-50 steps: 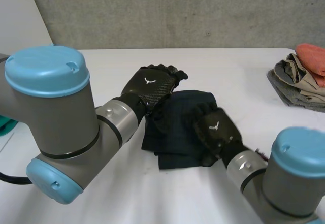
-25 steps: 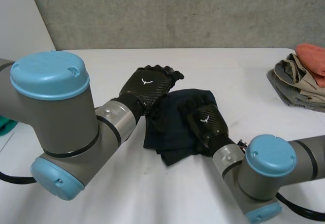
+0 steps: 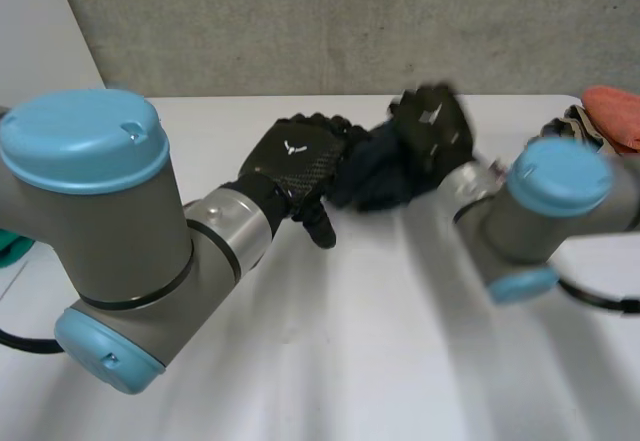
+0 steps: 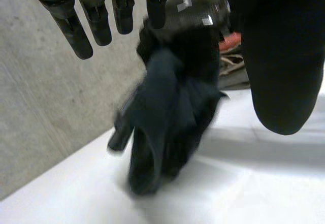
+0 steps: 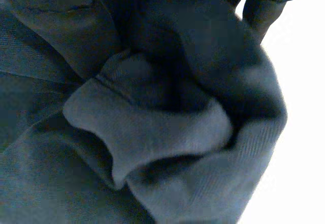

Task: Fold the laundry.

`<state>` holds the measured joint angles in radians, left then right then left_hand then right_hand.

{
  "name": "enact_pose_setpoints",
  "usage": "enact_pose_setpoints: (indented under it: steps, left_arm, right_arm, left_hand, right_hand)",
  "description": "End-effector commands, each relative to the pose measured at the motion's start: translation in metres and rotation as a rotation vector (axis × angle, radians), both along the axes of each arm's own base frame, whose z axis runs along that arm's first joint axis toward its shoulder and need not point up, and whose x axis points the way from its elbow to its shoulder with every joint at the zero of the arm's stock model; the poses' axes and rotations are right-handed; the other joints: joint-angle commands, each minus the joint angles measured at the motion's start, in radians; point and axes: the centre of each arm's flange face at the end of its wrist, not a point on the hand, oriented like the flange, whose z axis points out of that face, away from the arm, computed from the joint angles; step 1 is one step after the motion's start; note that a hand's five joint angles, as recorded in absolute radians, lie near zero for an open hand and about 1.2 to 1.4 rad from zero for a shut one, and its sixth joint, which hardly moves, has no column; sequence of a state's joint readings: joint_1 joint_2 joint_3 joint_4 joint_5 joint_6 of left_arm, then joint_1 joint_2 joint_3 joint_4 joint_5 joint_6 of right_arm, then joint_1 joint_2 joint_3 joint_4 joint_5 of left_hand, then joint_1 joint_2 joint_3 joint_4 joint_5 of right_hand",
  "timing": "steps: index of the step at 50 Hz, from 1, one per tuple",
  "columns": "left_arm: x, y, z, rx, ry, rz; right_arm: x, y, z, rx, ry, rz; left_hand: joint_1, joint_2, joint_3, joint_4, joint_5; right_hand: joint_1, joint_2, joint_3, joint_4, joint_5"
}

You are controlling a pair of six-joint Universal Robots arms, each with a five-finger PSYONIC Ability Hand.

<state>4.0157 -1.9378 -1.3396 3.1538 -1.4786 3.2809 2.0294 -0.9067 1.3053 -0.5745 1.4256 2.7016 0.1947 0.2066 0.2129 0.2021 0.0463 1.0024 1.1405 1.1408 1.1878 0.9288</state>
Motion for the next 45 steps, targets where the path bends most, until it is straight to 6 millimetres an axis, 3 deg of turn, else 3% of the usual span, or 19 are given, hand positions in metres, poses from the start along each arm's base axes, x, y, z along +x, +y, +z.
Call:
enact_pose_setpoints:
  steps: [1, 5, 6, 8, 10, 13, 14, 17, 21, 22, 27, 33, 39, 45]
  left_arm:
    - [-0.002, 0.0, 0.021, -0.05, 0.04, -0.006]
    - [-0.007, 0.006, 0.023, -0.056, 0.044, -0.027]
    - [-0.008, 0.008, 0.023, -0.056, 0.045, -0.034]
    - [-0.012, 0.014, 0.023, -0.055, 0.046, -0.061]
    - [-0.013, 0.017, 0.023, -0.055, 0.047, -0.076]
    - [-0.015, 0.021, 0.022, -0.048, 0.047, -0.099]
    - [-0.015, 0.021, 0.022, -0.048, 0.047, -0.101]
    - [-0.015, 0.023, 0.021, -0.043, 0.046, -0.107]
    - [-0.016, 0.026, 0.02, -0.041, 0.043, -0.114]
    - [-0.016, 0.026, 0.019, -0.04, 0.042, -0.114]
    - [-0.015, 0.026, 0.013, -0.025, 0.031, -0.113]
    - [-0.015, 0.026, 0.007, -0.01, 0.018, -0.113]
    - [-0.014, 0.029, 0.007, -0.007, 0.016, -0.114]
    - [-0.014, 0.031, 0.008, -0.01, 0.018, -0.119]
  right_arm:
    - [-0.059, -0.057, 0.085, -0.198, -0.103, -0.067]
    - [-0.111, -0.091, 0.111, -0.234, -0.177, -0.116]
    - [-0.136, -0.106, 0.118, -0.245, -0.203, -0.14]
    - [-0.162, -0.12, 0.125, -0.258, -0.223, -0.159]
    - [-0.197, -0.138, 0.126, -0.254, -0.243, -0.175]
    - [-0.227, -0.158, 0.119, -0.244, -0.258, -0.176]
    - [-0.246, -0.171, 0.111, -0.232, -0.269, -0.181]
    - [-0.273, -0.189, 0.089, -0.204, -0.279, -0.187]
    - [-0.309, -0.21, 0.047, -0.157, -0.294, -0.198]
    - [-0.32, -0.216, 0.029, -0.138, -0.302, -0.192]
    - [-0.341, -0.221, -0.03, -0.061, -0.318, -0.181]
    - [-0.367, -0.213, -0.074, 0.025, -0.331, -0.226]
    - [-0.365, -0.207, -0.077, 0.031, -0.324, -0.213]
    - [-0.361, -0.199, -0.045, 0.009, -0.325, -0.219]
  left_hand:
    - [0.001, -0.011, -0.017, -0.006, -0.025]
    - [0.001, -0.011, -0.017, -0.006, -0.025]
    - [0.001, -0.011, -0.017, -0.006, -0.025]
    - [0.001, -0.011, -0.017, -0.006, -0.025]
    - [0.001, -0.011, -0.017, -0.006, -0.025]
    - [0.001, -0.011, -0.017, -0.006, -0.025]
    - [0.001, -0.011, -0.017, -0.006, -0.025]
    - [0.007, -0.005, -0.011, 0.0, -0.019]
    - [0.013, 0.001, -0.005, 0.006, -0.013]
    - [0.013, 0.001, -0.005, 0.006, -0.013]
    - [0.013, 0.001, -0.005, 0.006, -0.013]
    - [0.013, 0.001, -0.005, 0.006, -0.013]
    - [0.013, 0.001, -0.005, 0.006, -0.013]
    - [0.013, 0.001, -0.005, 0.006, -0.013]
  right_hand:
    - [0.394, 0.256, 0.255, 0.209, 0.293]
    - [0.394, 0.256, 0.255, 0.209, 0.293]
    - [0.394, 0.256, 0.255, 0.209, 0.293]
    - [0.394, 0.256, 0.255, 0.209, 0.293]
    - [0.394, 0.256, 0.255, 0.209, 0.293]
    - [0.394, 0.256, 0.255, 0.209, 0.293]
    - [0.394, 0.256, 0.255, 0.209, 0.293]
    - [0.394, 0.256, 0.255, 0.209, 0.293]
    - [0.394, 0.256, 0.255, 0.209, 0.293]
    - [0.394, 0.256, 0.255, 0.209, 0.293]
    - [0.394, 0.256, 0.255, 0.209, 0.293]
    - [0.394, 0.256, 0.255, 0.209, 0.293]
    - [0.394, 0.256, 0.255, 0.209, 0.293]
    - [0.348, 0.21, 0.21, 0.163, 0.247]
